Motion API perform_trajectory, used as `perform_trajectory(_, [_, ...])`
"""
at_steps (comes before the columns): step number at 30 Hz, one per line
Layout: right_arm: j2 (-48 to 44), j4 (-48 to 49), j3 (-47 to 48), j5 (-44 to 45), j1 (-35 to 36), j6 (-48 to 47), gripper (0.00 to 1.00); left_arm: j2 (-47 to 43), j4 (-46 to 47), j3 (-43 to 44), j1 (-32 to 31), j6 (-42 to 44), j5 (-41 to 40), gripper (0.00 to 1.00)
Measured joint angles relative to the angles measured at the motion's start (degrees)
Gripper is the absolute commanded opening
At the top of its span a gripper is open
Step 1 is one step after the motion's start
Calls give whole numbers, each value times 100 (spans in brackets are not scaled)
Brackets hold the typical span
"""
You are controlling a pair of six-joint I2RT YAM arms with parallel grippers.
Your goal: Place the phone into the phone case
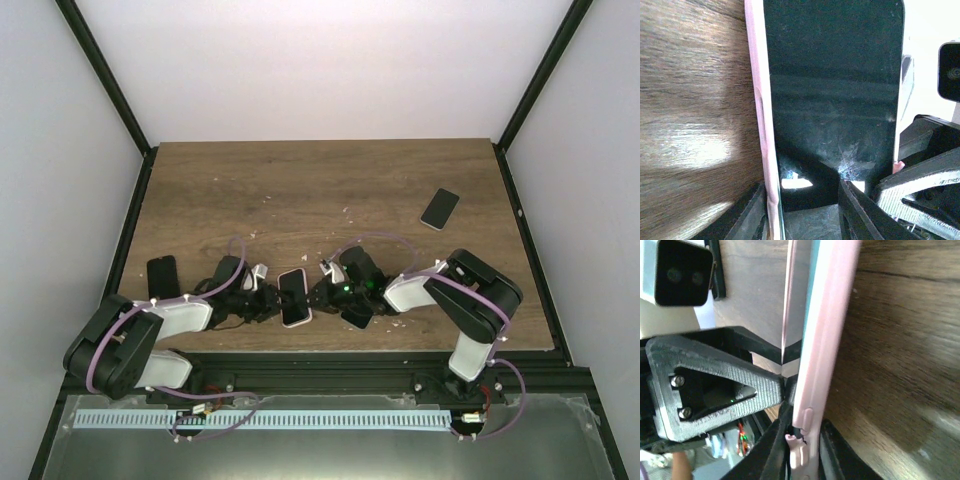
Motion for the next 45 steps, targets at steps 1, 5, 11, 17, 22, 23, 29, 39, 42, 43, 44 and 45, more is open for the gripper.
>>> perform_trajectory(1, [-2,-83,9,28,0,-24,11,4,0,0,0,0,0,40])
perform_trajectory(5, [-94,-389,155,81,2,-190,7,-20,-50,20,0,-15,-37,44])
perform_trajectory(11, [-415,-638,153,243,13,-238,6,-658,-807,186,2,-42,-103,63])
perform_trajectory(17, [-1473,-691,52,420,-28,-238,7,-2009,-1423,619,50,-24,48,71])
perform_trajectory(22, [-2374,-680,22,393,-72,-348,7,-2715,-1690,885,374,35,448,68])
perform_trajectory(23, [-2520,-680,20,334,-72,-398,7,-2811,-1690,890,531,39,621,67])
perform_trajectory(29, [-3289,-678,-55,-105,-74,-667,7,-3250,-1473,962,870,-20,1438,54])
perform_trajectory(39, [-3456,-664,-61,-522,-74,-704,11,-3407,269,481,870,-1110,2232,20])
perform_trajectory(42, [-3364,-553,-61,-605,-74,-640,22,-3344,721,313,885,-1394,2262,12])
perform_trajectory(43, [-3348,-546,-61,-614,-76,-616,31,-3338,752,302,890,-1423,2262,11])
perform_trajectory(44, [-3331,-544,-61,-616,-81,-584,38,-3311,883,262,892,-1506,2277,10])
perform_trajectory(45, [-3322,-546,-74,-605,-87,-522,45,-3296,1012,238,894,-1591,2273,8])
